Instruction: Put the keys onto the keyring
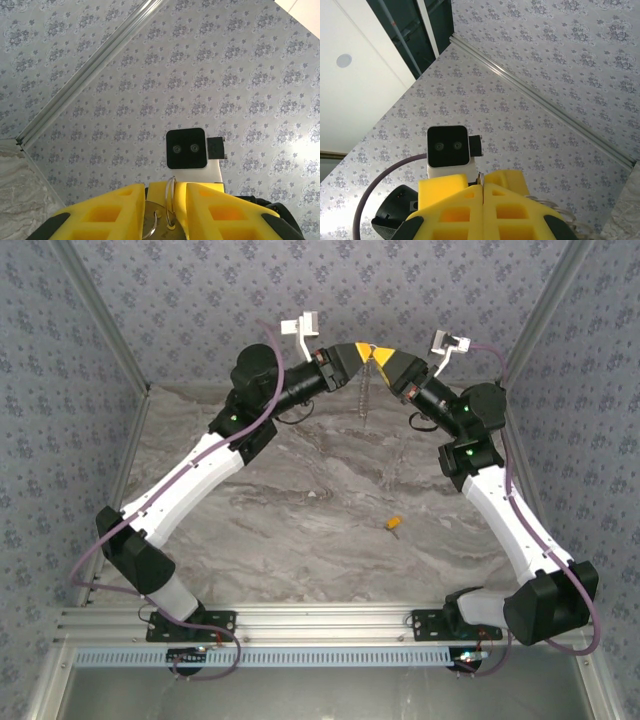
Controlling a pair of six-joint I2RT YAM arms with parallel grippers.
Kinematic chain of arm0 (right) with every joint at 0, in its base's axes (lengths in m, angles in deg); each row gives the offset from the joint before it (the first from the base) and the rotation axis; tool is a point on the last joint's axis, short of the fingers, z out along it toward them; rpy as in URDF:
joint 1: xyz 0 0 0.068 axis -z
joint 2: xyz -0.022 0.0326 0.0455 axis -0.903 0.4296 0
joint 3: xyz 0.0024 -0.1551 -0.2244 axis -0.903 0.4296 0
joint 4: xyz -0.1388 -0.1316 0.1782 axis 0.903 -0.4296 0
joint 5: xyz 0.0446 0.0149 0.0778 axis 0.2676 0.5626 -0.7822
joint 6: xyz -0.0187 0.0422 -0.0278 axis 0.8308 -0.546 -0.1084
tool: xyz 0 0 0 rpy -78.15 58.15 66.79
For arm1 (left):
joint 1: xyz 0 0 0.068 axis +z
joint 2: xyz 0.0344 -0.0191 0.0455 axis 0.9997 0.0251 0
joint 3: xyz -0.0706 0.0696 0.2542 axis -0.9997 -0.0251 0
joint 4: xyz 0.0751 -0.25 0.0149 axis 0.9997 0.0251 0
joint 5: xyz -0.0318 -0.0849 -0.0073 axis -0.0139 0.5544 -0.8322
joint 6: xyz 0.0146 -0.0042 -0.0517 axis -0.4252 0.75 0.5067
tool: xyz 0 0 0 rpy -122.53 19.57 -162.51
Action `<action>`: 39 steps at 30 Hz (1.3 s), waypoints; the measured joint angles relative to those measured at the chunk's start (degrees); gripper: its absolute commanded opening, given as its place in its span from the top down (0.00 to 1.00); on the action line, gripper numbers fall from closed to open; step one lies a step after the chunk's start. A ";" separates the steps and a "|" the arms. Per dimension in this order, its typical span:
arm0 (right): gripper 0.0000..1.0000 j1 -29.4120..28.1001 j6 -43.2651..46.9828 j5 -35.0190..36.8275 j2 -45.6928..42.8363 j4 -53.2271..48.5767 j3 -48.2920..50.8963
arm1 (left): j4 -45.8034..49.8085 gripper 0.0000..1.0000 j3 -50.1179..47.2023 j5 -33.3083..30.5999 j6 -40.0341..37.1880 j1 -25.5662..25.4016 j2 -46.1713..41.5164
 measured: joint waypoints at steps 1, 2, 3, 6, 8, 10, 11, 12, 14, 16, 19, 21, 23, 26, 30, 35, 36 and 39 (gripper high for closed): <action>1.00 0.00 0.00 0.00 0.00 0.00 0.00 | -0.04 0.74 0.00 -0.07 0.07 0.00 0.00; 1.00 0.00 0.00 0.00 0.00 0.00 0.00 | -0.13 0.75 0.00 -0.13 0.07 0.00 0.00; 1.00 0.00 0.00 0.00 0.00 0.00 0.00 | -0.31 0.76 0.00 -0.13 0.07 0.00 0.00; 1.00 0.00 0.00 0.00 0.02 0.04 0.00 | -0.48 0.80 0.00 -0.13 0.13 0.00 0.00; 1.00 0.00 -0.02 0.02 0.02 0.09 0.00 | -0.50 0.82 0.00 -0.13 0.35 0.00 0.00; 1.00 0.00 0.00 0.04 0.02 0.11 0.00 | -0.50 0.83 0.00 -0.13 0.33 0.00 0.00; 1.00 0.00 -0.02 0.09 0.02 0.11 0.00 | -0.50 0.84 0.00 -0.13 0.33 0.00 0.00; 1.00 0.00 -0.02 0.15 0.02 0.11 0.00 | -0.50 0.84 0.00 -0.13 0.33 0.00 0.00; 1.00 0.00 0.00 0.17 0.02 0.11 0.00 | -0.50 0.84 0.00 -0.13 0.33 0.00 0.00; 1.00 0.00 0.00 0.17 0.02 0.09 0.00 | -0.50 0.84 0.00 -0.13 0.33 0.00 0.00; 1.00 0.00 0.00 0.17 0.02 0.09 0.00 | -0.50 0.85 0.02 -0.11 0.31 0.00 0.00; 1.00 0.00 0.00 0.17 0.02 0.09 0.00 | -0.50 0.85 0.02 -0.11 0.31 0.00 0.00; 1.00 -0.13 0.00 0.17 0.02 0.09 0.00 | -0.50 0.91 0.04 -0.11 0.31 -0.02 0.02; 1.00 -0.26 0.00 0.35 0.02 0.09 0.00 | -0.48 1.00 0.09 -0.04 0.11 -0.02 0.02; 0.85 -0.26 0.00 0.46 0.02 0.04 0.00 | -0.44 1.00 0.15 -0.04 -0.15 -0.04 0.04; 0.60 1.11 -0.07 -0.85 -0.37 -1.29 0.09 | 2.69 1.00 0.70 0.50 -2.34 0.17 0.04; 0.58 2.14 -0.02 -1.36 -0.81 -1.88 0.22 | 3.87 1.00 0.96 0.81 -2.93 0.37 0.04; 0.55 6.51 0.02 -2.80 -3.43 -3.30 2.16 | 7.13 1.00 1.86 2.51 -4.96 1.57 0.04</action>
